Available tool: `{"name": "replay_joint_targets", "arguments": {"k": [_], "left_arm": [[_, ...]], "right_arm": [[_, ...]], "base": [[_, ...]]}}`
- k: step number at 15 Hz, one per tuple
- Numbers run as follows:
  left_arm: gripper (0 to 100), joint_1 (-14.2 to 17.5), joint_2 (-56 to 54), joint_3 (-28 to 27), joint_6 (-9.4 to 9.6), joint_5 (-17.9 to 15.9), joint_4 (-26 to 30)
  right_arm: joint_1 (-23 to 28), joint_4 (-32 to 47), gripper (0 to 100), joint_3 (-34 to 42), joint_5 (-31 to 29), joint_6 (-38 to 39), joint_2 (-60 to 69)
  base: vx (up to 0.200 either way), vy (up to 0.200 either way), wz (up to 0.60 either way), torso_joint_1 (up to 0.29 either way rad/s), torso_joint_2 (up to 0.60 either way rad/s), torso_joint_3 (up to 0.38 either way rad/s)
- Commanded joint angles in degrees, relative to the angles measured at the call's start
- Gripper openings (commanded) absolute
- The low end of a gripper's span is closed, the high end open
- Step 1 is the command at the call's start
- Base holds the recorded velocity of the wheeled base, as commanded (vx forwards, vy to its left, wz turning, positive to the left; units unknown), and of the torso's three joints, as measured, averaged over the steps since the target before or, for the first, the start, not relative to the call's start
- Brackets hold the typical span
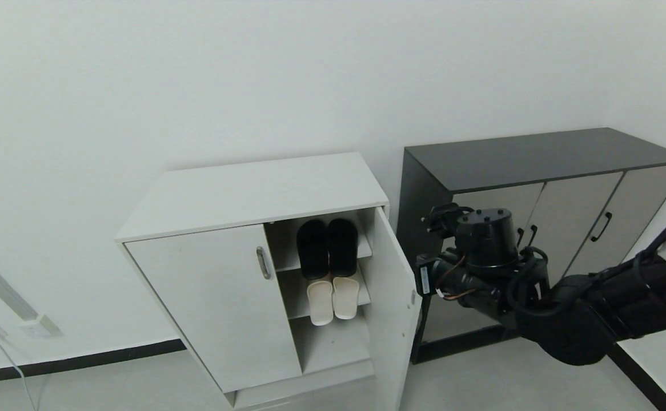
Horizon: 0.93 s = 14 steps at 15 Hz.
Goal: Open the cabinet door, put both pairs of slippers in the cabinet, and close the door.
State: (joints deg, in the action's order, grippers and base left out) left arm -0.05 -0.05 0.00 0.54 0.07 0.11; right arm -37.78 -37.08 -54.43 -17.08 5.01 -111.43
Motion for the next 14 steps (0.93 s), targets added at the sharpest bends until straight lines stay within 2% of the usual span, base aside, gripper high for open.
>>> {"name": "replay_joint_targets", "arguments": {"k": [1,7,13,14], "left_arm": [[0,0.0,0.0,0.0,-0.01,0.0,0.0],[0,0.0,0.0,0.0,-0.01,0.0,0.0],[0,0.0,0.0,0.0,-0.01,0.0,0.0],[0,0.0,0.0,0.0,-0.01,0.0,0.0]], "right_arm": [[-2.2,-0.9,0,2.0,-0.5,-0.3,3.2],[-3.8,-2.3,0,4.9,-0.4,-0.5,3.7],[-4.7,-2.6,0,6.5,0.6,-0.4,3.9],[-4.7,-2.8,0,7.2,1.6,-0.5,3.9]], "base": [[0.000,0.000,0.00,0.000,0.00,0.000],[0.000,0.000,0.00,0.000,0.00,0.000],[0.000,0.000,0.60,0.002,0.00,0.003],[0.000,0.000,0.00,0.000,0.00,0.000]]}}
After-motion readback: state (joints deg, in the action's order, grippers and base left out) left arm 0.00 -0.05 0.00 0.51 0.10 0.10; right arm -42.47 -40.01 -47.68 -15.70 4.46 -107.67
